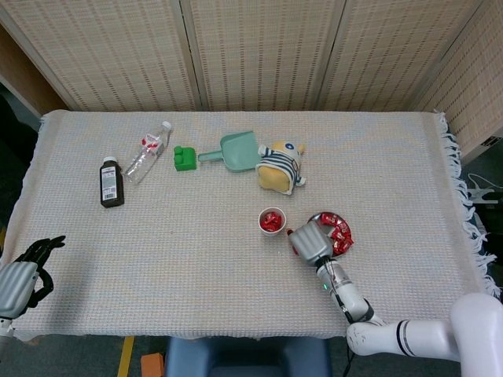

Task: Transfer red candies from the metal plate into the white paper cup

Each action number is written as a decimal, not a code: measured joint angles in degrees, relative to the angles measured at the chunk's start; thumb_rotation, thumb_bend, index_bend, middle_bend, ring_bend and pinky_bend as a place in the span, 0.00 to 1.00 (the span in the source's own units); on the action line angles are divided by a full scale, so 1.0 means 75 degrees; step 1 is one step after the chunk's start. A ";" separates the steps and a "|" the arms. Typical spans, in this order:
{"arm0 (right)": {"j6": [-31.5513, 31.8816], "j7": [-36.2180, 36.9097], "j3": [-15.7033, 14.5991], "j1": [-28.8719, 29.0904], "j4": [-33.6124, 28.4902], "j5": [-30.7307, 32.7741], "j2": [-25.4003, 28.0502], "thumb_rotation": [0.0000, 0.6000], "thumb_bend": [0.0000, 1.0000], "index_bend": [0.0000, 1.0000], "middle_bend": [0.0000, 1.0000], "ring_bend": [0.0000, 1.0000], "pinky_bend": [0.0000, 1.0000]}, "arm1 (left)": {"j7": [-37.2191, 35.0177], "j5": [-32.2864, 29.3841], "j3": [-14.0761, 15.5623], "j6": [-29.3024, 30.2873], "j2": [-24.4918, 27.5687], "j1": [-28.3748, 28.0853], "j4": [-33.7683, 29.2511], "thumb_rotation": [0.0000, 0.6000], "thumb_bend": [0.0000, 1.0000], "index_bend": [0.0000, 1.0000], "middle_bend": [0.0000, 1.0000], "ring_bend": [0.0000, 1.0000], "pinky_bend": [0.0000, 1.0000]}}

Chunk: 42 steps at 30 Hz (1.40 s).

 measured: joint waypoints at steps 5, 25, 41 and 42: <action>0.0029 -0.0007 -0.0051 0.0005 -0.0004 0.0057 0.0000 1.00 0.23 0.34 0.81 0.74 1.00 | 0.0002 0.0002 0.0007 -0.0023 -0.0004 -0.0009 -0.0001 1.00 1.00 0.09 0.19 0.10 0.32; 0.0109 -0.0016 -0.0115 0.0052 0.0299 0.0093 -0.0253 1.00 0.23 0.47 0.81 0.76 1.00 | -0.0123 0.0031 0.0010 -0.0019 0.0000 -0.0023 0.0064 1.00 1.00 0.09 0.19 0.10 0.32; 0.0269 0.0070 -0.0098 0.0029 0.0155 -0.0076 -0.0144 1.00 0.23 0.59 0.81 0.76 1.00 | -0.0061 0.0013 0.0010 -0.0029 -0.0022 -0.0030 0.0067 1.00 1.00 0.09 0.19 0.10 0.33; 0.0291 0.0121 -0.0091 0.0018 0.0114 -0.0137 -0.0112 1.00 0.23 0.59 0.81 0.76 1.00 | -0.0054 0.0014 0.0009 -0.0027 -0.0024 -0.0030 0.0066 1.00 1.00 0.09 0.19 0.10 0.33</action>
